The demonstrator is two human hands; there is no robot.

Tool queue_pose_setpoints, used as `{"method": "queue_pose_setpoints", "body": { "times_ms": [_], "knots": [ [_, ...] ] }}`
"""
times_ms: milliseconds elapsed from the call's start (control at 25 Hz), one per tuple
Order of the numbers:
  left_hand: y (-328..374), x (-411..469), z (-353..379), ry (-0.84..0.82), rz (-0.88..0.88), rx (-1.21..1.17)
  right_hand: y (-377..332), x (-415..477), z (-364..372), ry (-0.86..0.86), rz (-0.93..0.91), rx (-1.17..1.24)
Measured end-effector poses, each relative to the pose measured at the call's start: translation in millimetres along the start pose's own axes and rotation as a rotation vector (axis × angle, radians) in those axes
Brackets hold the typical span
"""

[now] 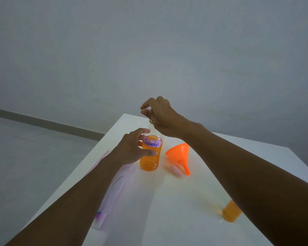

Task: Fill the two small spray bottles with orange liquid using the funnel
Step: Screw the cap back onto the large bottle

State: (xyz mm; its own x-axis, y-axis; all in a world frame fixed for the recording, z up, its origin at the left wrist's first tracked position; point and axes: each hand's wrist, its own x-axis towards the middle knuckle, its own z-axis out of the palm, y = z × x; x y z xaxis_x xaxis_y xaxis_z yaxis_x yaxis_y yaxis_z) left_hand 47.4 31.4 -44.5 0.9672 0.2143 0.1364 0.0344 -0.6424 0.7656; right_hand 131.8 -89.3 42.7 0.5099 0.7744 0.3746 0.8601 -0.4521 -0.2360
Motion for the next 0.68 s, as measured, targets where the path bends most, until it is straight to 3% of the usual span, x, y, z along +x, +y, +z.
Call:
{"method": "queue_pose_setpoints", "body": {
  "times_ms": [200,320,400,560,680],
  "knots": [
    [1,0,1,0.025,0.003,0.052,4,7,8,0.011,-0.249,-0.341],
    [1,0,3,0.029,0.003,0.048,8,8,3,-0.07,-0.396,-0.516],
    [-1,-2,4,0.029,0.007,0.031,4,8,2,-0.119,-0.363,-0.455],
    [-8,-4,6,0.013,-0.013,-0.087,-7,1,-21,-0.201,0.005,0.039],
    [-13,-3,9,-0.023,-0.041,-0.099,-1,-9,-50,-0.253,0.024,0.065]
  ]
}}
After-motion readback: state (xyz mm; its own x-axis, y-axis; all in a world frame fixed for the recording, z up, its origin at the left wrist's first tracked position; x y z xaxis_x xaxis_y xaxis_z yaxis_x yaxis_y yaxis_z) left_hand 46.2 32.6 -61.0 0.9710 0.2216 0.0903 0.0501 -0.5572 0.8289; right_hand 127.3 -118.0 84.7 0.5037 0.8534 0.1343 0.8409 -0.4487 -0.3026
